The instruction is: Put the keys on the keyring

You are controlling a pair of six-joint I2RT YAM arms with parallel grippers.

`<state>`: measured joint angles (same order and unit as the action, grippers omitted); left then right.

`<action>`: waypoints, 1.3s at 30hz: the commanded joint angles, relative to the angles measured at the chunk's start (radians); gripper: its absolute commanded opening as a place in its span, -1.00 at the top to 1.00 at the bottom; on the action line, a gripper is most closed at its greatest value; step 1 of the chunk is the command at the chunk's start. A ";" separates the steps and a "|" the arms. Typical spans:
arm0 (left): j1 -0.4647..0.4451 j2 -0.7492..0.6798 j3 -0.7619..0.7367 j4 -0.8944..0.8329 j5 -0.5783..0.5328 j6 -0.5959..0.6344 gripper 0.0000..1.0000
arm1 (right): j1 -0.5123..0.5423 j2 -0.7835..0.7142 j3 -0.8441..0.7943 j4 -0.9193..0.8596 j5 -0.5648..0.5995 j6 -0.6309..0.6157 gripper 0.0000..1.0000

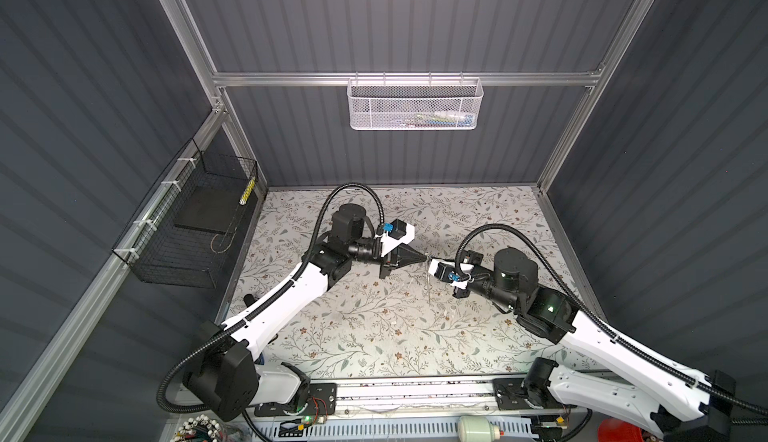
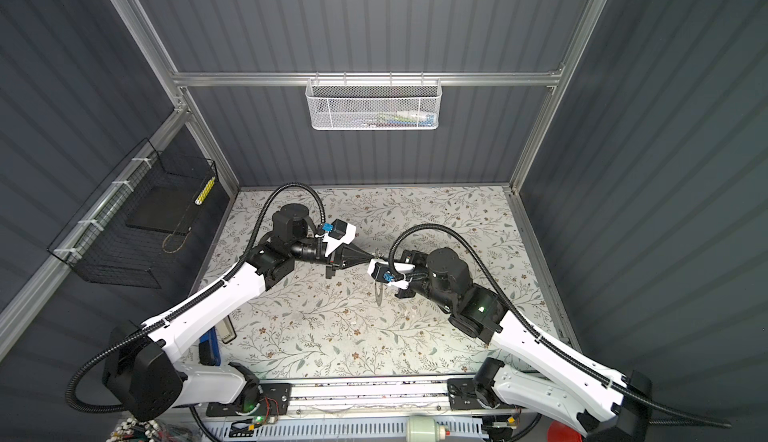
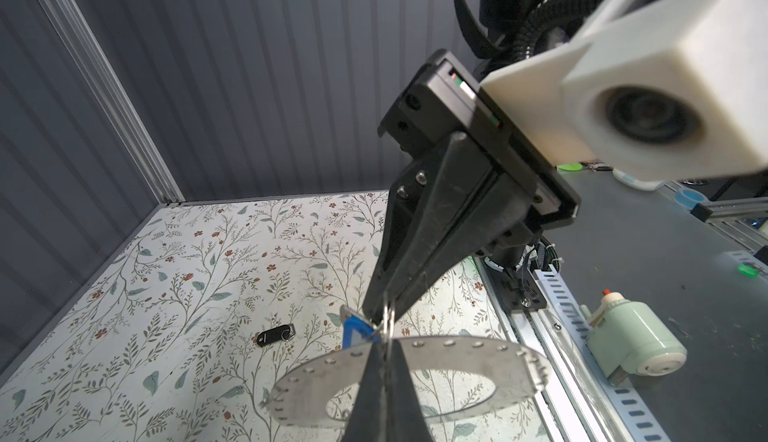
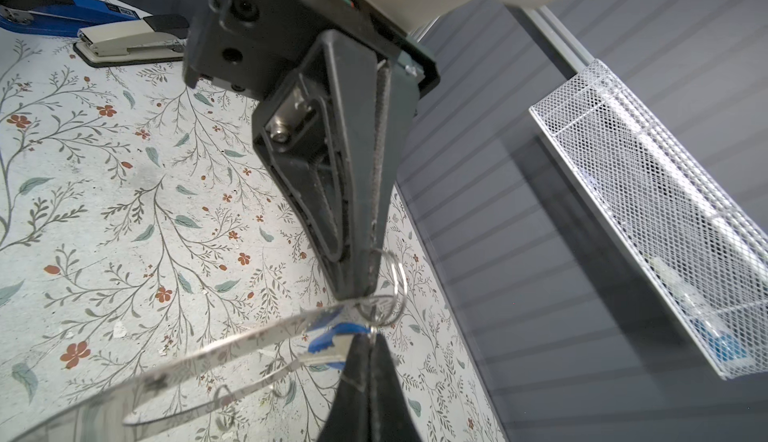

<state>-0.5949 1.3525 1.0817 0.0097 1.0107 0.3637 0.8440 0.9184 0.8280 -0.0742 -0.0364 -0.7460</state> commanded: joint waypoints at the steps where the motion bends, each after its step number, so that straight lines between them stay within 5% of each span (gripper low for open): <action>1: -0.006 -0.032 0.006 0.098 -0.015 -0.051 1.00 | 0.003 0.011 0.013 -0.033 -0.004 -0.008 1.00; 19: -0.009 0.013 -0.162 0.514 -0.170 -0.289 1.00 | 0.057 0.157 0.005 0.183 0.198 0.201 1.00; 27: -0.008 -0.009 -0.165 0.419 -0.142 -0.179 1.00 | 0.050 0.071 -0.022 0.108 0.211 0.245 0.55; 32: 0.003 0.001 -0.125 0.296 -0.015 -0.077 1.00 | -0.011 -0.045 -0.044 -0.068 0.073 0.345 0.41; 39: 0.004 0.028 -0.088 0.249 0.092 -0.048 1.00 | -0.067 -0.126 -0.072 -0.026 -0.165 0.429 0.36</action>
<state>-0.5945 1.3685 0.9512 0.2821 1.0168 0.2783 0.7925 0.7898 0.7586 -0.0948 -0.0525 -0.3786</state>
